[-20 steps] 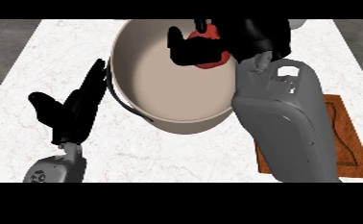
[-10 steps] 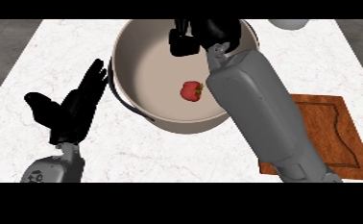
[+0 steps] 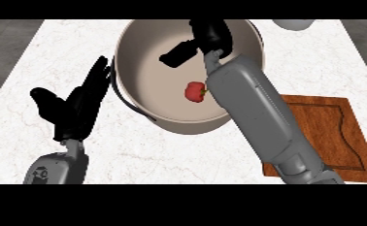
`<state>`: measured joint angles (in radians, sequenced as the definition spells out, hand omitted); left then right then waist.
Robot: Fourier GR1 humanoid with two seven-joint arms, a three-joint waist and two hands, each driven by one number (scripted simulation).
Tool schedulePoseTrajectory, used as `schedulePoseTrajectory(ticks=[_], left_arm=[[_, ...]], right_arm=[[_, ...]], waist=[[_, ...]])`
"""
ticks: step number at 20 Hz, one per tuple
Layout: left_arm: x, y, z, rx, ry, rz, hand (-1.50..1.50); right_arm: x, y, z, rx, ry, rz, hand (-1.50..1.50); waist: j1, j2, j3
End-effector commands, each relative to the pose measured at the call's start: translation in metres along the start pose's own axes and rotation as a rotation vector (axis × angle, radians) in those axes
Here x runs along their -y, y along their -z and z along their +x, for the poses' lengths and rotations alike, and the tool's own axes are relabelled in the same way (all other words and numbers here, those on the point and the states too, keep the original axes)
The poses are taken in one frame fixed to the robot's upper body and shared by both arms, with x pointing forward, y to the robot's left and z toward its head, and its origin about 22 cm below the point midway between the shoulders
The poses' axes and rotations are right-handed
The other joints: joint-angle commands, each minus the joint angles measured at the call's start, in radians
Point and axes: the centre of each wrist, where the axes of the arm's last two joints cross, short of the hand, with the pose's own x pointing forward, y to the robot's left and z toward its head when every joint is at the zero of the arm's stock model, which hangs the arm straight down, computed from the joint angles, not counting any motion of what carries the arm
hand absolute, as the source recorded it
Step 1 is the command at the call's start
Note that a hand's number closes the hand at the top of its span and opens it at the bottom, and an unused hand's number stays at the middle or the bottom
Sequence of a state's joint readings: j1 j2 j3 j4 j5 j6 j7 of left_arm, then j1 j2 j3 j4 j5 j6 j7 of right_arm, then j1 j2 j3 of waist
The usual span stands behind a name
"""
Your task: Pick the bell pepper from the cutting board and place it in the pot
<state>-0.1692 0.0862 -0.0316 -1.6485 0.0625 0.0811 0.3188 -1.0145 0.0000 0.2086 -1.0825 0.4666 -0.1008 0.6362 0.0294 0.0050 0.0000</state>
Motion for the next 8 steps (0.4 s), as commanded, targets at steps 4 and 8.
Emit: schedulePoseTrajectory(ticks=[4, 8], left_arm=[[-0.005, -0.002, 0.0, 0.004, -0.003, 0.014, 0.0], [0.002, -0.01, 0.011, 0.0, -0.002, 0.014, 0.0]], right_arm=[[0.022, 0.006, -0.009, 0.115, 0.265, -0.276, -1.5], [0.03, 0.006, -0.028, 0.093, 0.326, -0.375, -1.5]], waist=[[-0.01, 0.002, 0.0], [-0.022, -0.005, 0.0]])
